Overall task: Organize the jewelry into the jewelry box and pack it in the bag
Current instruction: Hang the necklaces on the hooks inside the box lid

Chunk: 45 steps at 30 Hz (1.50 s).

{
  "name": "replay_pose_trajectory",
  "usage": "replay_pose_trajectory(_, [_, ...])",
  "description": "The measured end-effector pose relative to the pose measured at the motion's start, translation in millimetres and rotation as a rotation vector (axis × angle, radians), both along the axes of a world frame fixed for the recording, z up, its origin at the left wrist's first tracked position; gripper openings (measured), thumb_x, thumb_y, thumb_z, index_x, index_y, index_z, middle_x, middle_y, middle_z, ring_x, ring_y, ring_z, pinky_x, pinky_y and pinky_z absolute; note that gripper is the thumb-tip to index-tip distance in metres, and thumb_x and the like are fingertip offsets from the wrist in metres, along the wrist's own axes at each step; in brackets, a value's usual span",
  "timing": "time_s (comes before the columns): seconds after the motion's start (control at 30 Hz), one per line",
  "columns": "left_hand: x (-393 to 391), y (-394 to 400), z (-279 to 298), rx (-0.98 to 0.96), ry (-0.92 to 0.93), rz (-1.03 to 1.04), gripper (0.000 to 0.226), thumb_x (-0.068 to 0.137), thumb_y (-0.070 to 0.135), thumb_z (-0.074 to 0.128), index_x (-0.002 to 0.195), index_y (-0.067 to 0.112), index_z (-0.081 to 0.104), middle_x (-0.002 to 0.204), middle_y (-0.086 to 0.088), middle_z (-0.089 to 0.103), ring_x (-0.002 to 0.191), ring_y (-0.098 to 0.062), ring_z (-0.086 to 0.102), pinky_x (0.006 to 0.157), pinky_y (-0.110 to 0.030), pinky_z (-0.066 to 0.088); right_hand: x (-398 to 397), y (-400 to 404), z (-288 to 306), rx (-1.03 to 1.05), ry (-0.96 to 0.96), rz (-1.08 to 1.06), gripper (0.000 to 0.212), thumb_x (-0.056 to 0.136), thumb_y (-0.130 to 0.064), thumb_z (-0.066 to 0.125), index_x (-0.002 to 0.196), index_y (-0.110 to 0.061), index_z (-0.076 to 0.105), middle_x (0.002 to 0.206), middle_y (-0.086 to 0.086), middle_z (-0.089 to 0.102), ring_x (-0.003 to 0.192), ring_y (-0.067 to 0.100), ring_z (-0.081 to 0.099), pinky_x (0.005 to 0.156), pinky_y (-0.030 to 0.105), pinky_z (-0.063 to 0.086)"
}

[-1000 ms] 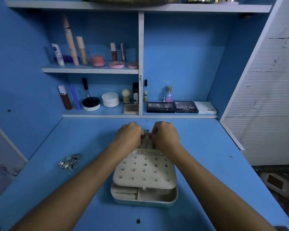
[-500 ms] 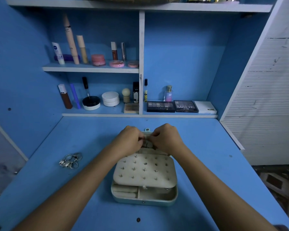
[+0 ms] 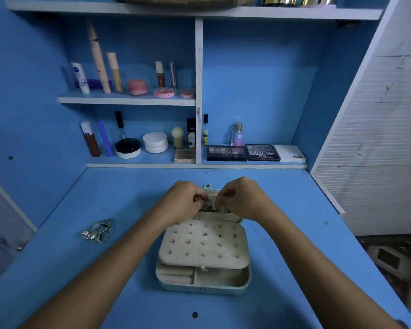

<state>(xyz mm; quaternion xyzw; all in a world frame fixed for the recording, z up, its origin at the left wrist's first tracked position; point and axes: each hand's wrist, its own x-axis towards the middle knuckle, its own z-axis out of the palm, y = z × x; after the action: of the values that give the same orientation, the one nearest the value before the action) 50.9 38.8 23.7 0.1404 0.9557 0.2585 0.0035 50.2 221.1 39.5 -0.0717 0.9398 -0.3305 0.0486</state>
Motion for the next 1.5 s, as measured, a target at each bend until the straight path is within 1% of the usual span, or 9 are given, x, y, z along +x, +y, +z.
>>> replay_pose_trajectory(0.17, [1,3,1,-0.055,0.009,-0.041,0.023,0.096,0.017,0.061,0.114,0.025,0.073,0.093,0.009,0.058,0.088,-0.01,0.056,0.074,-0.022,0.041,6,8,0,0.119,-0.036,0.084,0.013,0.089,-0.027,0.07,0.077,-0.027,0.071,0.078,-0.008,0.067,0.074,0.013,0.064,0.063,0.023,0.053])
replay_pose_trajectory(0.4, [-3,6,-2,-0.12,-0.042,-0.068,0.03,0.1,0.02,0.051,0.123,0.03,0.068,0.095,0.011,0.044,0.096,-0.012,0.048,0.083,-0.024,0.037,12,6,1,0.175,-0.069,0.147,0.015,0.089,-0.02,0.069,0.079,-0.03,0.074,0.084,-0.009,0.069,0.083,0.011,0.065,0.069,0.021,0.053])
replay_pose_trajectory(0.63, [-3,4,-1,-0.111,-0.053,-0.077,0.032,0.099,0.015,0.049,0.119,0.028,0.069,0.103,0.008,0.051,0.099,-0.012,0.051,0.086,-0.026,0.043,14,1,2,0.232,-0.079,0.136,0.023,0.089,-0.016,0.065,0.075,-0.033,0.068,0.093,-0.007,0.07,0.092,0.015,0.064,0.083,0.032,0.058])
replay_pose_trajectory(0.77, [1,7,4,-0.102,-0.089,-0.091,0.031,0.096,0.012,0.048,0.11,0.025,0.072,0.092,0.013,0.052,0.083,-0.009,0.055,0.069,-0.023,0.044,13,3,2,0.22,-0.079,0.168,0.029,0.088,-0.01,0.058,0.071,-0.033,0.062,0.09,-0.008,0.066,0.09,0.016,0.063,0.078,0.031,0.057])
replay_pose_trajectory(0.9, [2,6,7,-0.09,-0.159,-0.067,0.028,0.092,0.012,0.044,0.088,0.021,0.071,0.092,0.005,0.064,0.071,-0.018,0.062,0.068,-0.036,0.054,13,11,-3,0.103,-0.068,0.154,0.022,0.09,-0.01,0.058,0.077,-0.027,0.065,0.082,-0.011,0.064,0.071,0.006,0.057,0.064,0.021,0.048])
replay_pose_trajectory(1.03, [0,6,10,-0.09,-0.226,-0.065,0.025,0.087,0.007,0.041,0.068,0.007,0.058,0.065,0.003,0.057,0.058,-0.017,0.042,0.055,-0.03,0.036,14,13,-5,0.059,-0.07,0.15,0.02,0.091,-0.01,0.057,0.082,-0.024,0.067,0.078,-0.013,0.064,0.067,0.002,0.055,0.061,0.016,0.044])
replay_pose_trajectory(1.13, [0,7,19,-0.128,-0.266,-0.094,0.029,0.09,0.011,0.042,0.066,0.014,0.059,0.061,0.009,0.053,0.061,-0.014,0.044,0.058,-0.029,0.037,14,13,-4,0.041,-0.077,0.148,0.016,0.092,-0.012,0.059,0.085,-0.023,0.068,0.079,-0.012,0.065,0.068,0.002,0.057,0.061,0.016,0.044])
replay_pose_trajectory(1.33, [1,7,18,-0.085,-0.18,-0.047,0.015,0.09,0.026,0.055,0.086,0.026,0.069,0.091,0.013,0.064,0.083,-0.009,0.061,0.079,-0.033,0.055,14,13,-5,0.041,-0.076,0.144,0.017,0.093,-0.013,0.059,0.084,-0.024,0.068,0.08,-0.013,0.065,0.068,0.002,0.057,0.061,0.016,0.045])
replay_pose_trajectory(1.5, [2,6,14,-0.089,-0.204,-0.051,0.027,0.09,0.026,0.057,0.064,0.024,0.062,0.072,0.011,0.063,0.059,-0.009,0.052,0.057,-0.025,0.043,13,13,-6,0.05,-0.08,0.147,0.021,0.093,-0.011,0.058,0.082,-0.027,0.067,0.08,-0.016,0.064,0.07,0.001,0.057,0.061,0.015,0.043])
